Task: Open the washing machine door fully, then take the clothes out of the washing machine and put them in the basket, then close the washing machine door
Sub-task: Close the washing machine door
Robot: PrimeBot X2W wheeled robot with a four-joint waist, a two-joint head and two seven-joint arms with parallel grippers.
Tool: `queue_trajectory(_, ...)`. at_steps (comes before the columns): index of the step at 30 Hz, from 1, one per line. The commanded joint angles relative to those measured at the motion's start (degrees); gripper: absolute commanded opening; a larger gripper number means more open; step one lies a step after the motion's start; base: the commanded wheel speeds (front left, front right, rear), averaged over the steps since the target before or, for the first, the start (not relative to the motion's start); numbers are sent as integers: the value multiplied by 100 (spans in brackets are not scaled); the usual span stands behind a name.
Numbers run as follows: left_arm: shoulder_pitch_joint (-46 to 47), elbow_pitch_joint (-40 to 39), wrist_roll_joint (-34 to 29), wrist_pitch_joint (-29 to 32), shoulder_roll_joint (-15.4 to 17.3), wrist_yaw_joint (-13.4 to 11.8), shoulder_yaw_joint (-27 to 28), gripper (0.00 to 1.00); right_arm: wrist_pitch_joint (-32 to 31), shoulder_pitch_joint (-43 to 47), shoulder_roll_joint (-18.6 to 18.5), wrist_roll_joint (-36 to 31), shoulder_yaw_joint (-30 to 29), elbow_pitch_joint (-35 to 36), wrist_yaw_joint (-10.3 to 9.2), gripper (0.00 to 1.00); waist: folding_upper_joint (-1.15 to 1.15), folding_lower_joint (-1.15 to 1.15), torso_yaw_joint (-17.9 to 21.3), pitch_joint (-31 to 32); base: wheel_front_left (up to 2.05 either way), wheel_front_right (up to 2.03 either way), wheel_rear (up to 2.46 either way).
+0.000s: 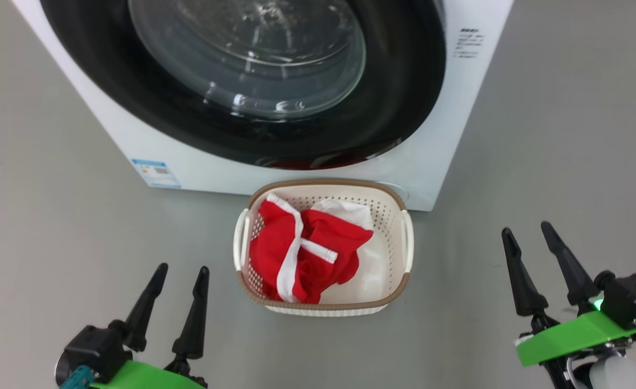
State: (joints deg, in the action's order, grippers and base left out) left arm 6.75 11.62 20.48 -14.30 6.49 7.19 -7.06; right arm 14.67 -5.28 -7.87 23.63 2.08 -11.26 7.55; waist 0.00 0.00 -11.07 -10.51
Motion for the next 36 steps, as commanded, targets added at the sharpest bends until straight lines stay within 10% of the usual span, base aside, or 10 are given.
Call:
queue_trajectory(1,-23,-162,26,-70,130,30,212,100,33,60,-8,-21,68,163,-6,100,0,0,160,158,0,0,0)
queue_trajectory(36,-789,-286,-134,-70,212,30,707,100,33,1534,97,-24,-587,469,-6,100,0,0,875,819,0,0,0)
